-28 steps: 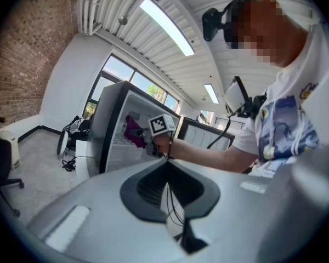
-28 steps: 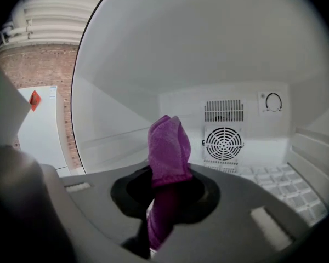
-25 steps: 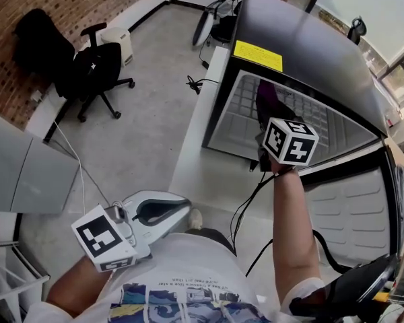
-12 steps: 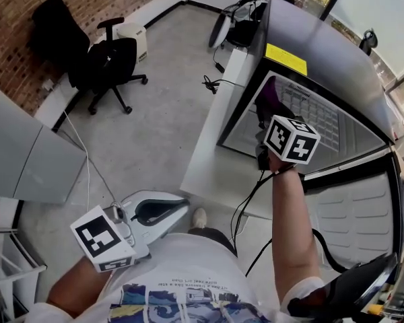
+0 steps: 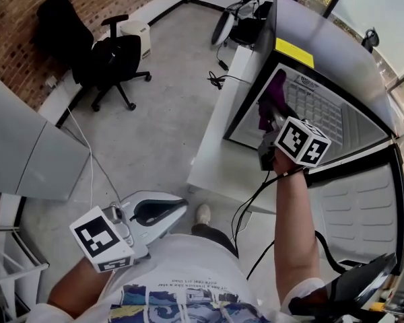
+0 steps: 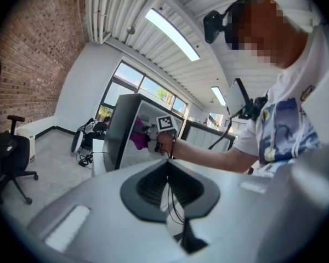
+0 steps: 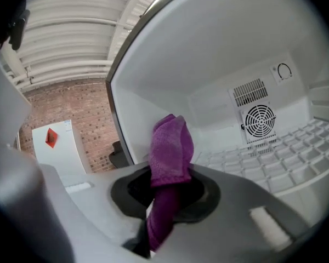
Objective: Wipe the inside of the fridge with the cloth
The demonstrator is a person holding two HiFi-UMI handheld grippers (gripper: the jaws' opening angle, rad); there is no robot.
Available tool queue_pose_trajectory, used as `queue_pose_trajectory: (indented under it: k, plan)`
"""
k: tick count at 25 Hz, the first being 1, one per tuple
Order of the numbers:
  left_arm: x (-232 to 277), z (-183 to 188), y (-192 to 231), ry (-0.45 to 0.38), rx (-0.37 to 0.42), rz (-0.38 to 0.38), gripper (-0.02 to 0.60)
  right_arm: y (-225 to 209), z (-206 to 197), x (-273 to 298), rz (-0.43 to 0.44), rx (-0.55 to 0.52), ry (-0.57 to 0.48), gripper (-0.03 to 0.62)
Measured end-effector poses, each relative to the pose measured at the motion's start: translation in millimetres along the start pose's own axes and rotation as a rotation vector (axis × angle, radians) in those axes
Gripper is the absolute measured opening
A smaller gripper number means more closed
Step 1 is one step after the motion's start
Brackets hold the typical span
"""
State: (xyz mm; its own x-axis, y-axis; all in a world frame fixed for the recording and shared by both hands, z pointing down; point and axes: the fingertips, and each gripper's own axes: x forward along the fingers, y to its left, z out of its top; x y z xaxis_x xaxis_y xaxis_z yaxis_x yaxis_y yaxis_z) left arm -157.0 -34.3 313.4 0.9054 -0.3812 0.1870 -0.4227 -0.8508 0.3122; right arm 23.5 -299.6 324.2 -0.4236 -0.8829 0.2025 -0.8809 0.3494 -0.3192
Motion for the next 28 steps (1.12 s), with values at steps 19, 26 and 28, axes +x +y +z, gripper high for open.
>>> queue_pose_trajectory:
  k: [19,26,28]
  plan:
    - [13.8,-21.5,-43.9,0.1,0.024,-0.229,0.006,-75.3,-86.1,-151.2,-0.417,0.014,-0.015,0.054]
    - [35.5,-17.5,-43.7,0.124,0.027,-0.269,0.006,-148.5,-110.5,-192.6,-0.679,0.008,-0.009,0.054]
    - [42.0,-15.2,-41.8,0.128,0.029,-0.274,0.005,-165.4,-114.7,-197.2,-0.74,0.017,-0.008,0.054]
